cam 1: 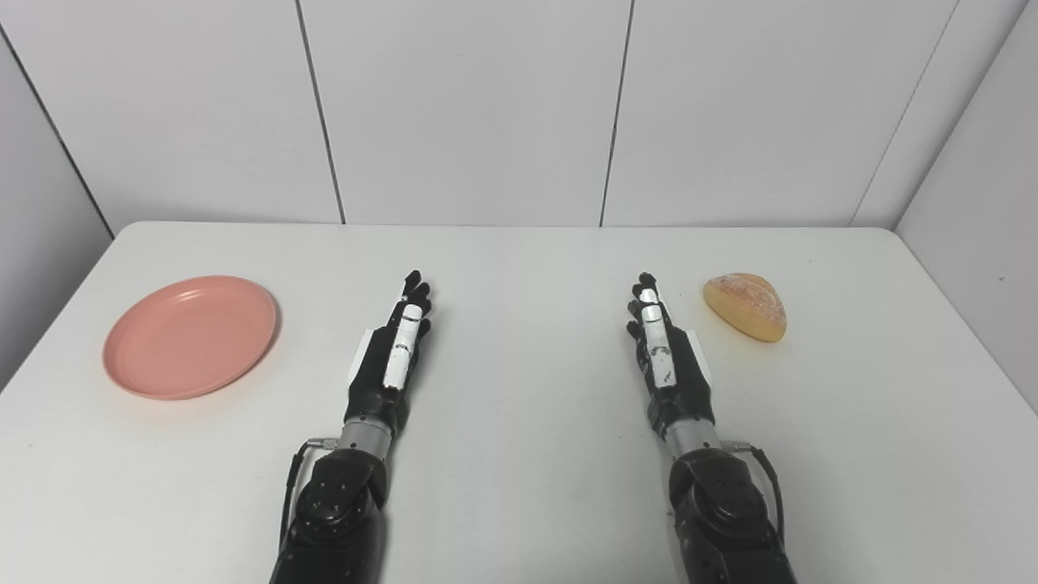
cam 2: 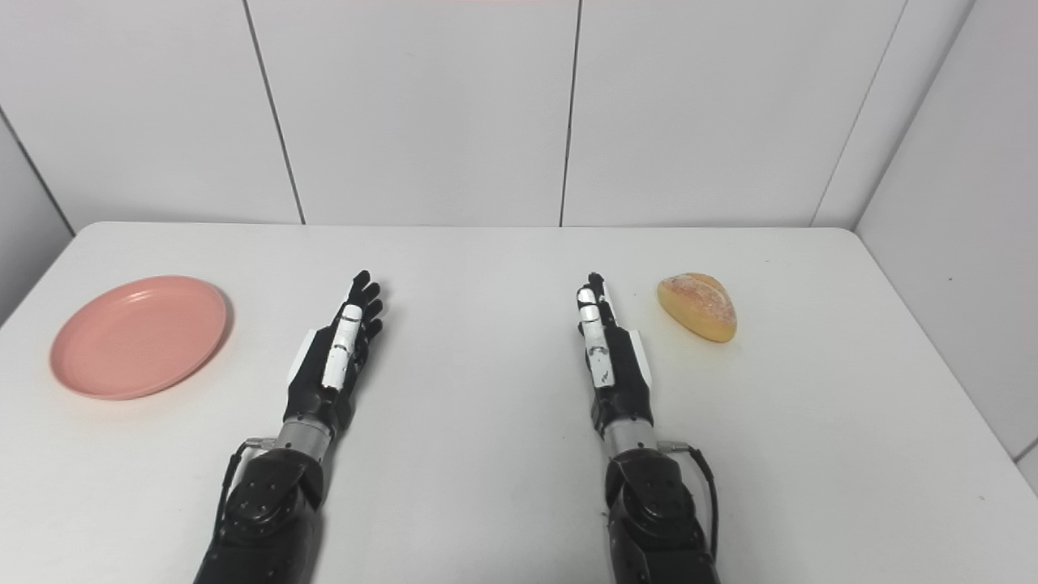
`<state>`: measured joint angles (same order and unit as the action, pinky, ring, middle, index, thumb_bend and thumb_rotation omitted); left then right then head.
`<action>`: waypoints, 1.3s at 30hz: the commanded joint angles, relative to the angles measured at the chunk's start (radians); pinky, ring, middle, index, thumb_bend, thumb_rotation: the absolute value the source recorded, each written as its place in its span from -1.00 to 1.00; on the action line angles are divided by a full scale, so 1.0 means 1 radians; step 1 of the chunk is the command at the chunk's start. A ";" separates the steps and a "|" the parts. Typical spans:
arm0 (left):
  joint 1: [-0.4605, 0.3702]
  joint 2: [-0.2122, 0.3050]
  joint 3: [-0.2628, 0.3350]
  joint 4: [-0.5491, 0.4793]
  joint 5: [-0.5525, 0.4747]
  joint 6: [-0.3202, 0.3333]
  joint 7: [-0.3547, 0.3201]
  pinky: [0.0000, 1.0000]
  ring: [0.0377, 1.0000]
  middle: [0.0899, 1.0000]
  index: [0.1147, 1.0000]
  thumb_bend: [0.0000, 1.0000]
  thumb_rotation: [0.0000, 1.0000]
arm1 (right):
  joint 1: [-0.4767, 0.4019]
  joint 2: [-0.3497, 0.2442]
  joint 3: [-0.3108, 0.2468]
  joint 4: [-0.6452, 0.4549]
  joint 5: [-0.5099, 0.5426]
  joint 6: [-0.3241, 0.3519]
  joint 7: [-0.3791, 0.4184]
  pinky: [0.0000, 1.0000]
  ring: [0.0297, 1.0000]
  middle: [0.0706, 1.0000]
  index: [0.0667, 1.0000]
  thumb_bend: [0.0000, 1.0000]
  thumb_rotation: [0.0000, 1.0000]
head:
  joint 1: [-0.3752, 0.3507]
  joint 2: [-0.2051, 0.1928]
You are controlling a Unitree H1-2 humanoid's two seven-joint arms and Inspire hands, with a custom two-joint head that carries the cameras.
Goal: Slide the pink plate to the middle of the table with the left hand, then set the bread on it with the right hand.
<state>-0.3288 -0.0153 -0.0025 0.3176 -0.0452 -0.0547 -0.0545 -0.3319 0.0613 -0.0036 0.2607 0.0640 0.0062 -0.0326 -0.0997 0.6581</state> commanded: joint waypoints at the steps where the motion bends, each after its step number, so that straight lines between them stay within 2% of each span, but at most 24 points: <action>1: -0.029 0.002 -0.004 -0.012 -0.003 -0.005 -0.007 1.00 1.00 1.00 1.00 -0.08 1.00 | -0.044 0.006 -0.003 -0.030 0.000 -0.014 0.000 1.00 1.00 1.00 1.00 0.35 0.97 | 0.000 0.000; 12: -0.030 0.001 -0.006 -0.008 -0.007 -0.008 -0.008 1.00 1.00 1.00 1.00 -0.07 1.00 | -0.045 0.002 -0.003 -0.024 0.004 -0.023 0.006 1.00 1.00 1.00 1.00 0.35 0.97 | 0.001 -0.001; 21: -0.029 0.001 -0.008 -0.012 -0.012 -0.007 -0.014 1.00 1.00 1.00 1.00 -0.09 1.00 | -0.041 0.004 -0.003 -0.037 0.003 -0.001 0.003 1.00 1.00 1.00 1.00 0.35 0.96 | 0.001 0.000; 39: -0.029 0.003 -0.011 -0.011 -0.011 -0.009 -0.012 1.00 1.00 1.00 1.00 -0.08 1.00 | -0.042 -0.002 -0.002 -0.029 0.005 -0.019 0.011 1.00 1.00 1.00 1.00 0.34 0.99 | 0.003 0.002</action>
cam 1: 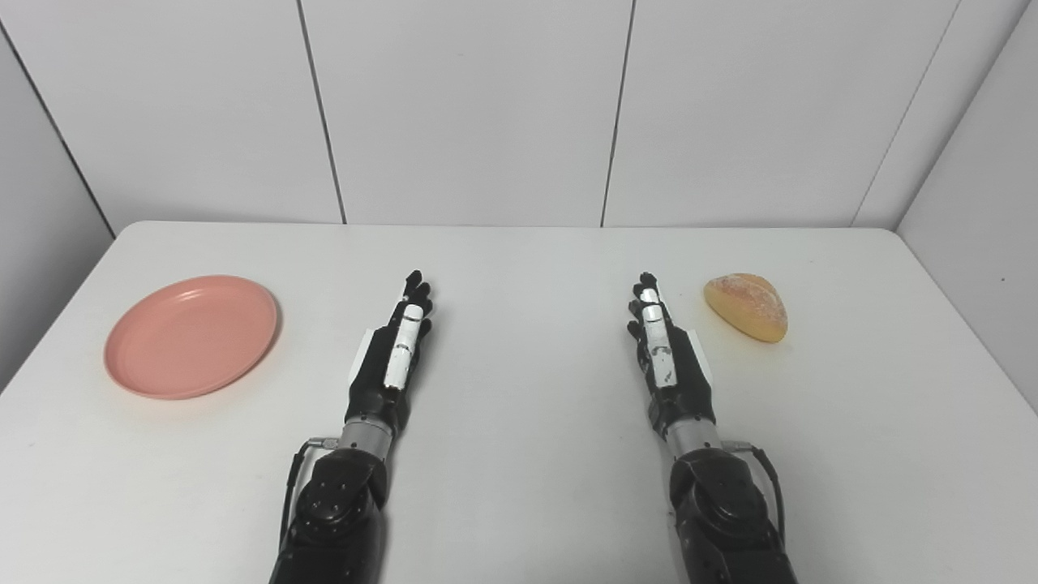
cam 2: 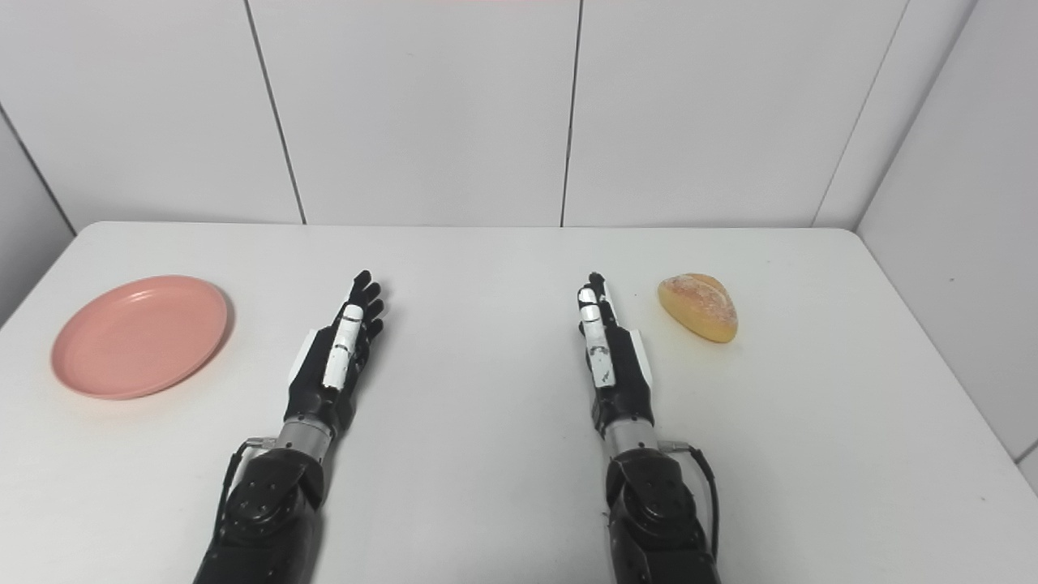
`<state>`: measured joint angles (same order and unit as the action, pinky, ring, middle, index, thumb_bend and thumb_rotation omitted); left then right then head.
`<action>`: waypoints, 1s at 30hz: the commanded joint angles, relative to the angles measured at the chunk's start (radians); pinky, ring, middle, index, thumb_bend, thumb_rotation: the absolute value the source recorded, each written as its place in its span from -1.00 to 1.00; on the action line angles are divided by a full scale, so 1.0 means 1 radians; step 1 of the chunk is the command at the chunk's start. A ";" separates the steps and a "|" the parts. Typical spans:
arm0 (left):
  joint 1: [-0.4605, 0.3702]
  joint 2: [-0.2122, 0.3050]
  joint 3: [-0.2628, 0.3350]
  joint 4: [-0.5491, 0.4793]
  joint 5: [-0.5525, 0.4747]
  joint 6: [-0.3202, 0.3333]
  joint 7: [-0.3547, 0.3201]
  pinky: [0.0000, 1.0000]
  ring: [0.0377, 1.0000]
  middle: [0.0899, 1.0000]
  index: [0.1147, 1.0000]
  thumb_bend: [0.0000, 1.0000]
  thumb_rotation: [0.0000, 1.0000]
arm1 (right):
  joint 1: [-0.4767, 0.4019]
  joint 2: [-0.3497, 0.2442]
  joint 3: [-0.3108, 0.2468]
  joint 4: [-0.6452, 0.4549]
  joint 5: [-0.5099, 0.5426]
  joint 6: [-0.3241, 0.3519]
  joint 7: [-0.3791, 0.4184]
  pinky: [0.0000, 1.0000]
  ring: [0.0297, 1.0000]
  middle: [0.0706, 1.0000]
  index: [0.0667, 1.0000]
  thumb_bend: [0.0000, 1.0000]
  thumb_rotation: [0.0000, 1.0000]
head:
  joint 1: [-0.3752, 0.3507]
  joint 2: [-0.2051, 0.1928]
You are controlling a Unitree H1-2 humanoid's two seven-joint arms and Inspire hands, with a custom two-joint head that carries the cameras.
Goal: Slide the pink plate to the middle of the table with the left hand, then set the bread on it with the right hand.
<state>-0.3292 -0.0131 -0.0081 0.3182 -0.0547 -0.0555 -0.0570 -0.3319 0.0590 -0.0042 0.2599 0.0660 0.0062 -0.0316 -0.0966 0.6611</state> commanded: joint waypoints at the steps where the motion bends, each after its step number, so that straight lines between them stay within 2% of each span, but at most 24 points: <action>1: -0.029 0.000 -0.005 -0.012 -0.001 -0.008 -0.010 1.00 1.00 1.00 1.00 -0.08 1.00 | -0.042 0.001 -0.002 -0.030 0.004 -0.018 0.010 1.00 1.00 1.00 1.00 0.34 0.99 | 0.000 -0.001; 21: -0.030 -0.004 -0.002 -0.012 -0.004 -0.004 -0.005 1.00 1.00 1.00 1.00 -0.09 1.00 | -0.043 -0.004 -0.001 -0.037 0.005 -0.009 0.013 1.00 1.00 1.00 1.00 0.31 1.00 | 0.010 -0.001; 25: -0.029 -0.004 -0.010 -0.006 0.009 -0.015 -0.003 1.00 1.00 1.00 1.00 -0.06 1.00 | -0.040 -0.013 -0.003 -0.036 0.002 -0.019 0.015 1.00 1.00 1.00 1.00 0.28 1.00 | 0.066 -0.012; 26: -0.028 -0.007 -0.014 -0.007 0.017 -0.015 0.002 1.00 1.00 1.00 1.00 -0.06 1.00 | -0.039 -0.017 -0.005 -0.036 0.005 -0.020 0.018 1.00 1.00 1.00 1.00 0.28 1.00 | 0.104 -0.019; 29: -0.026 -0.011 -0.025 -0.008 0.038 -0.017 0.014 1.00 1.00 1.00 1.00 -0.01 1.00 | -0.034 -0.032 -0.008 -0.037 0.019 -0.015 0.036 1.00 1.00 1.00 1.00 0.31 1.00 | 0.146 -0.027; 30: -0.027 -0.018 -0.027 -0.006 0.038 -0.021 0.018 1.00 1.00 1.00 1.00 -0.02 1.00 | -0.032 -0.036 -0.014 -0.036 0.025 -0.018 0.039 1.00 1.00 1.00 1.00 0.30 1.00 | 0.179 -0.034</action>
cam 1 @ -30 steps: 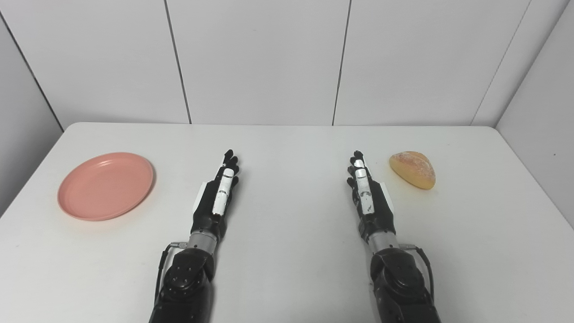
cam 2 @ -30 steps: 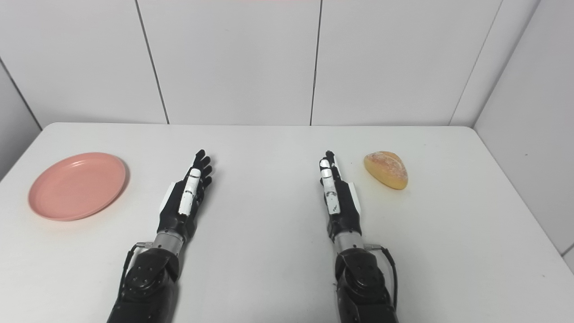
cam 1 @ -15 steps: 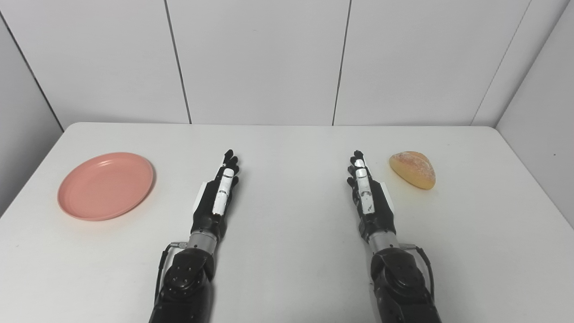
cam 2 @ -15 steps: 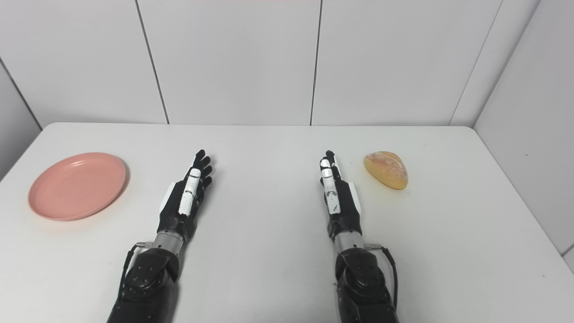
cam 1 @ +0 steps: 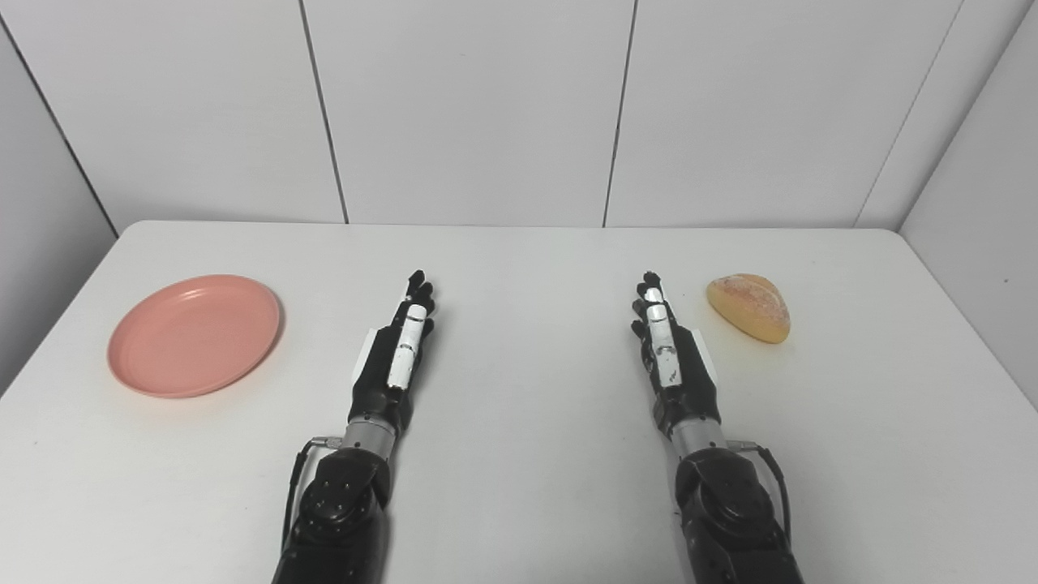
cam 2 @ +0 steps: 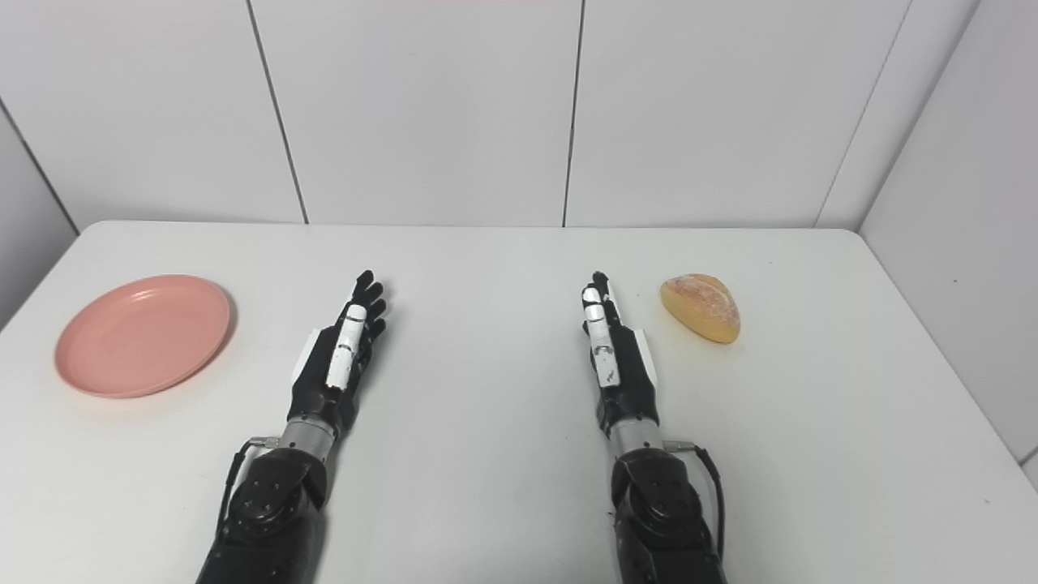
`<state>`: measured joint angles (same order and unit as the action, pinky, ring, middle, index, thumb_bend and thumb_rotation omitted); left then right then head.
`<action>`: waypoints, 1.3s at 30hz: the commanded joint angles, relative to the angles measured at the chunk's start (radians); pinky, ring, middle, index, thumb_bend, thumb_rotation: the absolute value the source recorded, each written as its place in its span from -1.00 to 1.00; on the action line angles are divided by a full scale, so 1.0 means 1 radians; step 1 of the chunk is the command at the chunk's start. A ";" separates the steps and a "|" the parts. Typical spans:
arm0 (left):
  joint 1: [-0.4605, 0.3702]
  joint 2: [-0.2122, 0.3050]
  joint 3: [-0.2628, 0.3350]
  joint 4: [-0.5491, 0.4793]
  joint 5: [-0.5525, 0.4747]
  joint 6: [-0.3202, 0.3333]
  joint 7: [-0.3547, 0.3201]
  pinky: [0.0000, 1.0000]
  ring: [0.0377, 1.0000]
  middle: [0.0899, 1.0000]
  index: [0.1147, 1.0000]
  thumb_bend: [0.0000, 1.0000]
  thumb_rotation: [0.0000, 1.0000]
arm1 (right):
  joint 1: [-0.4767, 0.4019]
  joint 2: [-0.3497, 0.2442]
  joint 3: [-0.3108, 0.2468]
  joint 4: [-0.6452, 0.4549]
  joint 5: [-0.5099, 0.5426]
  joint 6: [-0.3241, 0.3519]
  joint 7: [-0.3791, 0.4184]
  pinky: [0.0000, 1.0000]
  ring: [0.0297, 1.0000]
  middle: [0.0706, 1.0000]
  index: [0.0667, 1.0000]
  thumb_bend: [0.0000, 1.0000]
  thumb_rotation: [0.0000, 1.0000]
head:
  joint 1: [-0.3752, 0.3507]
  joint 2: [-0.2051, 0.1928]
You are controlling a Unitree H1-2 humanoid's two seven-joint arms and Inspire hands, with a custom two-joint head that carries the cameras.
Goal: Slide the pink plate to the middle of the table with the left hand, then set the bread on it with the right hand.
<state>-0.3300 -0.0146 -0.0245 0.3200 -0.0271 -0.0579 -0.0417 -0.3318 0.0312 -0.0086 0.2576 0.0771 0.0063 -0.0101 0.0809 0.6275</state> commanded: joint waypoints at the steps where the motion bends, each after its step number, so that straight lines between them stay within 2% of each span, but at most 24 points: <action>1: -0.027 -0.021 -0.011 -0.006 0.009 -0.021 0.006 1.00 1.00 1.00 1.00 -0.07 1.00 | -0.031 -0.010 -0.013 -0.032 0.018 -0.021 0.018 1.00 1.00 1.00 1.00 0.27 1.00 | 0.002 -0.001; 5: -0.032 -0.041 -0.015 0.007 0.018 -0.028 0.022 1.00 1.00 1.00 1.00 -0.14 1.00 | -0.029 -0.014 -0.042 -0.017 0.042 -0.028 0.006 1.00 1.00 1.00 1.00 0.26 0.93 | 0.084 -0.023; 15: -0.059 -0.074 -0.011 0.038 0.053 -0.049 0.085 1.00 1.00 0.99 0.99 -0.05 1.00 | -0.027 -0.055 -0.064 0.018 0.066 -0.027 0.051 1.00 1.00 1.00 1.00 0.40 0.88 | 0.198 -0.065; 20: -0.073 -0.084 0.009 0.045 0.053 -0.055 0.116 1.00 1.00 0.96 0.94 -0.02 1.00 | -0.037 -0.063 -0.070 0.057 0.087 -0.045 0.074 1.00 1.00 1.00 1.00 0.57 0.85 | 0.221 -0.078; 27: -0.097 -0.083 0.038 0.060 0.007 -0.100 0.108 1.00 1.00 0.96 0.95 -0.04 1.00 | -0.042 -0.075 -0.071 0.089 0.084 -0.088 0.094 1.00 1.00 1.00 1.00 0.57 0.87 | 0.236 -0.083; 34: -0.115 -0.074 0.080 0.019 -0.040 -0.063 0.107 1.00 0.99 0.94 0.93 -0.02 1.00 | -0.038 -0.074 -0.084 0.076 0.099 -0.067 0.093 1.00 1.00 1.00 1.00 0.52 0.81 | 0.244 -0.087; 39: -0.132 -0.066 0.117 -0.013 -0.072 -0.045 0.118 0.97 0.91 0.88 0.86 -0.02 1.00 | -0.040 -0.074 -0.086 0.079 0.100 -0.066 0.090 1.00 1.00 1.00 1.00 0.52 0.81 | 0.250 -0.087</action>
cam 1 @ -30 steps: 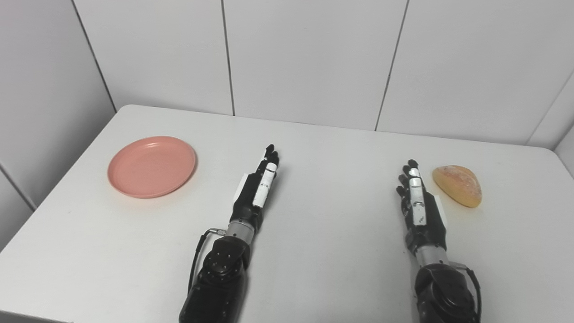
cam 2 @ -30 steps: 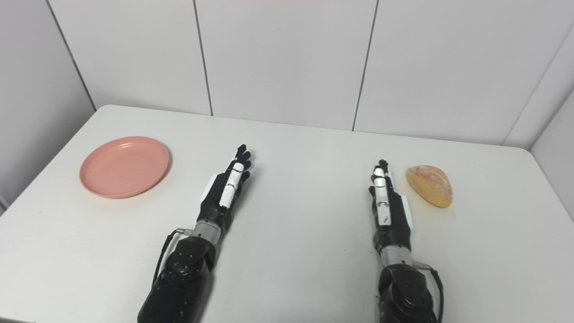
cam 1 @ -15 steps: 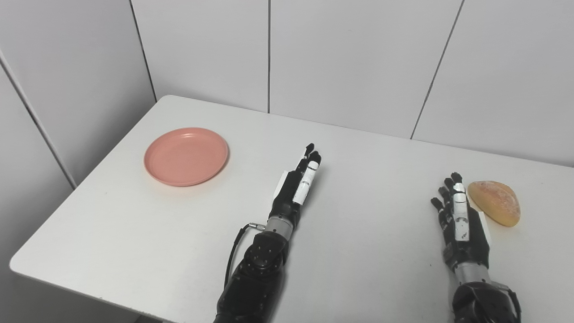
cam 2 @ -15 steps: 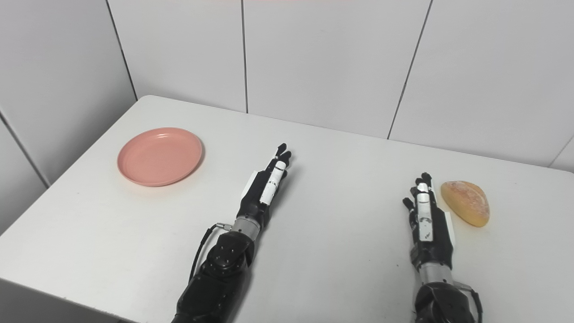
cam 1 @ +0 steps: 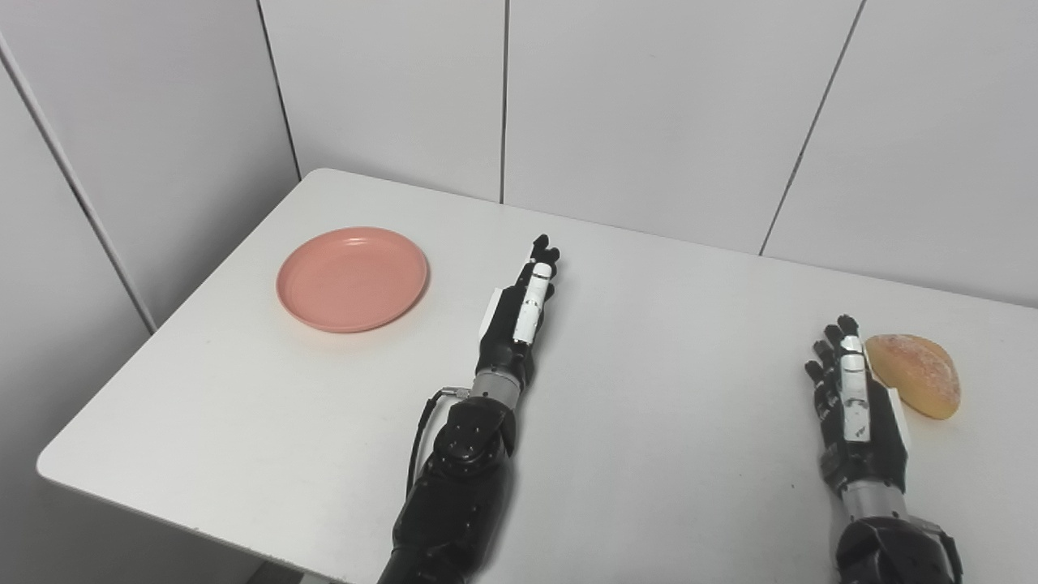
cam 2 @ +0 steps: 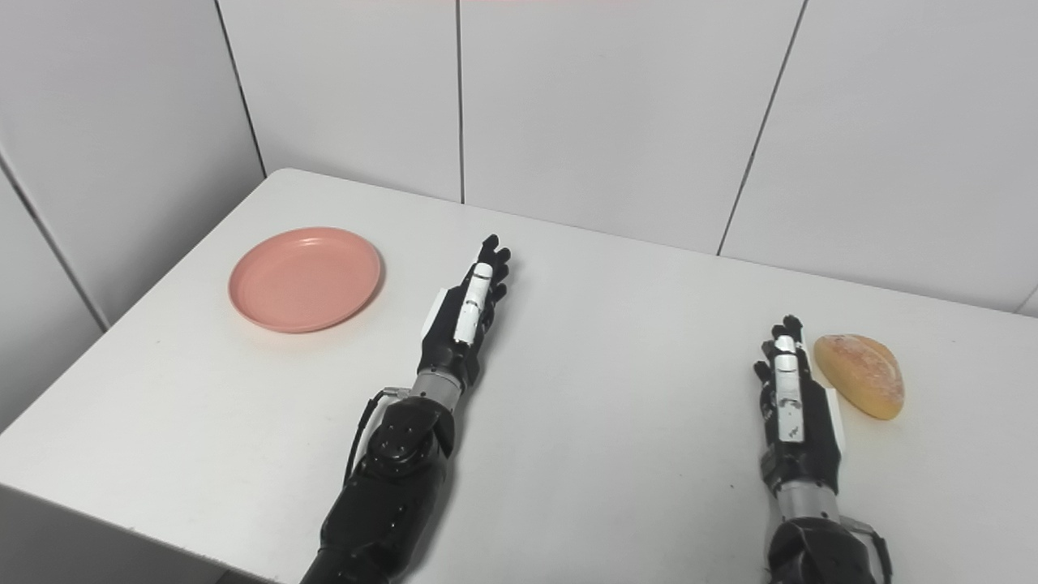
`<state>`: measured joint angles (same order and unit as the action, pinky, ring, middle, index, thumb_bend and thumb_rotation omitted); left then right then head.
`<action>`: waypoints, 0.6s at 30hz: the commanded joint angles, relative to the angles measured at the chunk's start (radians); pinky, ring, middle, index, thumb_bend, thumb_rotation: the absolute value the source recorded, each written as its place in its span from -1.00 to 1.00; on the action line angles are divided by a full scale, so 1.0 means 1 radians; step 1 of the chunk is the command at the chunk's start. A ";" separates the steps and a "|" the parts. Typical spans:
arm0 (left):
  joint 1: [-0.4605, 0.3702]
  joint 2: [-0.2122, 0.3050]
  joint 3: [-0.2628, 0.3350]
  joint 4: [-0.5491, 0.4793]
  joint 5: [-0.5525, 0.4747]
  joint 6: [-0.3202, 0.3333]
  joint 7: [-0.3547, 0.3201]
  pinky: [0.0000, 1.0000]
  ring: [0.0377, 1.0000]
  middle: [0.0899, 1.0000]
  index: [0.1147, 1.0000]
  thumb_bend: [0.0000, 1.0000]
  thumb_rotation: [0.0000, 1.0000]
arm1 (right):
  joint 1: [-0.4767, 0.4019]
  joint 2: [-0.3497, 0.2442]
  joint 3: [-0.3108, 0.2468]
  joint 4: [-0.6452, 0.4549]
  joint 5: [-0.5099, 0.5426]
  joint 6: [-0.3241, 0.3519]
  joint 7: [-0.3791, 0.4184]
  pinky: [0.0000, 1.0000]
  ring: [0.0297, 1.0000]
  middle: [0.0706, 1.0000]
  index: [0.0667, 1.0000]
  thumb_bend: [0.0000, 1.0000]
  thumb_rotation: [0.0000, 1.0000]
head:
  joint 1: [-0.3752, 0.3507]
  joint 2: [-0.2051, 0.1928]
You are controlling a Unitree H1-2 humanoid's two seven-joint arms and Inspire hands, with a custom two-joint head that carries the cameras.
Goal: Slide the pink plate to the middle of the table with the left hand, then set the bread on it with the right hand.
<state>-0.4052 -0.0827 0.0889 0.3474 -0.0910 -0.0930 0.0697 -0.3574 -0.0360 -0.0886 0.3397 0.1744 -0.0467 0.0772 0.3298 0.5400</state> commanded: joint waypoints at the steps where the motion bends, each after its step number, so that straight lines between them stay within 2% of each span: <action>1: -0.061 0.004 0.012 -0.043 -0.018 -0.008 0.008 0.98 0.89 0.87 0.85 0.02 1.00 | -0.014 -0.007 -0.005 -0.004 0.003 -0.014 0.004 1.00 1.00 1.00 1.00 0.53 0.80 | 0.001 0.001; 11: -0.115 0.038 0.128 -0.043 -0.070 -0.068 0.074 0.85 0.76 0.70 0.67 0.09 1.00 | -0.017 -0.011 -0.014 0.001 0.002 -0.015 -0.011 1.00 1.00 1.00 0.97 0.53 0.78 | 0.013 0.001; 18: -0.125 0.093 0.148 -0.062 -0.037 -0.065 0.108 0.74 0.73 0.70 0.67 0.16 1.00 | -0.017 -0.012 -0.020 0.000 0.003 -0.003 -0.019 1.00 1.00 1.00 0.95 0.53 0.77 | 0.026 -0.008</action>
<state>-0.4704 -0.0028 0.2378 0.3219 -0.1465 -0.1209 0.1624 -0.3577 -0.0404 -0.1010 0.3398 0.1772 -0.0466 0.0633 0.3543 0.5308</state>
